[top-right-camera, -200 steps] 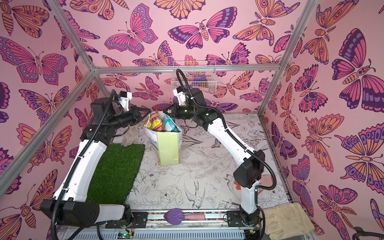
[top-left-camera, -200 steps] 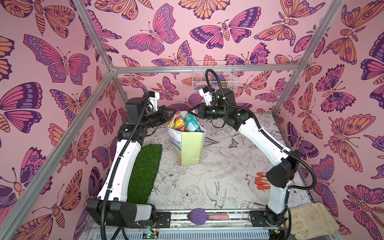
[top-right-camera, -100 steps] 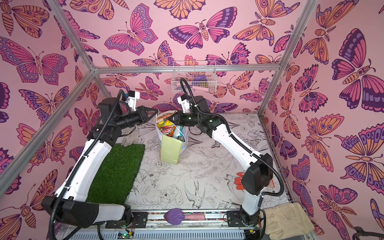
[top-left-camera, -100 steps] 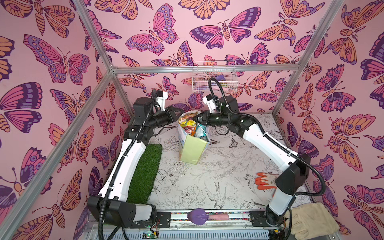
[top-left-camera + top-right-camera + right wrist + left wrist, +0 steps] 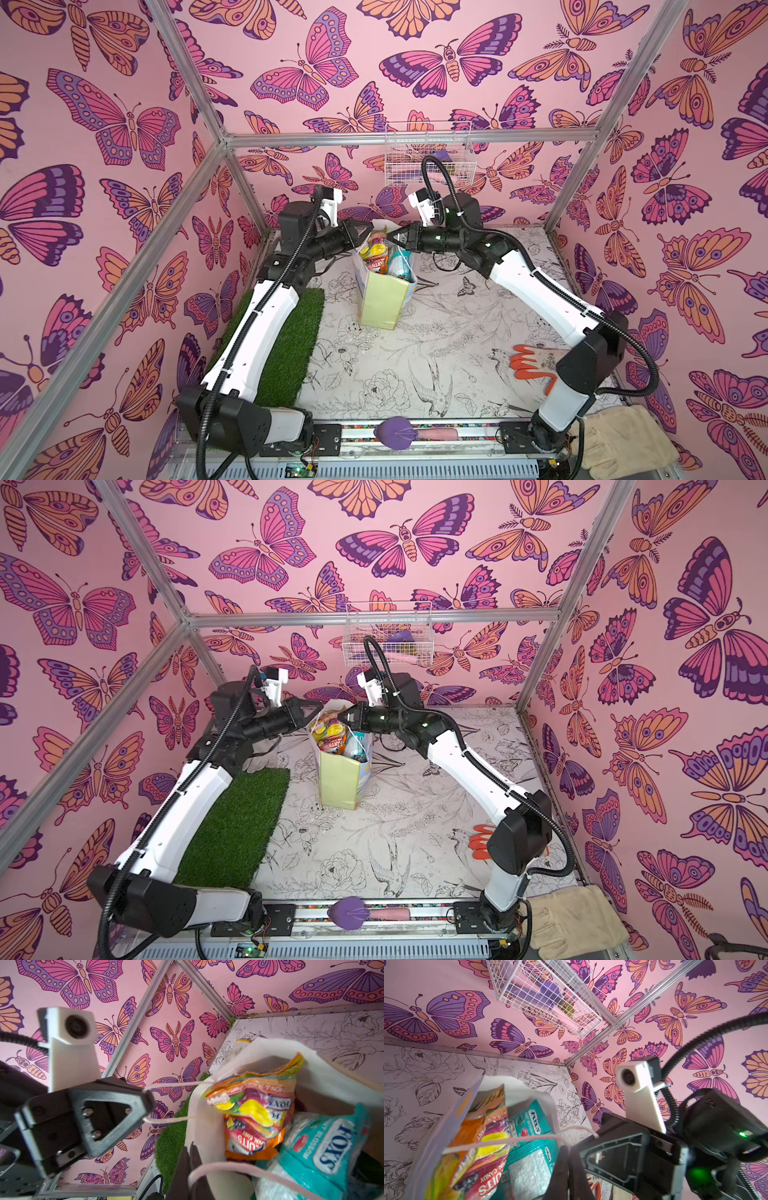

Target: Place the snacks into the paper bag

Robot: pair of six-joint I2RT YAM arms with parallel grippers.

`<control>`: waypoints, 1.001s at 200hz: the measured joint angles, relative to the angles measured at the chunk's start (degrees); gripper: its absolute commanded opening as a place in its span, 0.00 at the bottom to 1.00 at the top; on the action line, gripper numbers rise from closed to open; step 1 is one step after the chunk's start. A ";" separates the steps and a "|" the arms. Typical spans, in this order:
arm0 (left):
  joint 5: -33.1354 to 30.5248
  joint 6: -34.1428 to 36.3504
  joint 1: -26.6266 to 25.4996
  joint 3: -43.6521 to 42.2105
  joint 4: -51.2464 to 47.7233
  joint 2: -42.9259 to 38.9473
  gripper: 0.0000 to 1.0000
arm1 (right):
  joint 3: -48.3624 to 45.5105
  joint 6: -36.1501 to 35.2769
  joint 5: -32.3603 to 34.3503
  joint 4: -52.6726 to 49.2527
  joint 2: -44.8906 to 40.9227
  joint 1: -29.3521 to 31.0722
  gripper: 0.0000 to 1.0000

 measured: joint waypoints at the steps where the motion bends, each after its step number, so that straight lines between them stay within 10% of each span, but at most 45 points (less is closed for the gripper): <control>1: 0.02 -0.04 0.00 -0.26 0.17 -0.17 0.00 | -0.13 0.00 -0.02 0.09 -0.02 0.00 0.00; 200: 3.45 -2.97 0.90 -0.72 2.43 5.25 0.00 | -1.42 0.94 -0.66 -0.15 -0.70 -3.50 0.11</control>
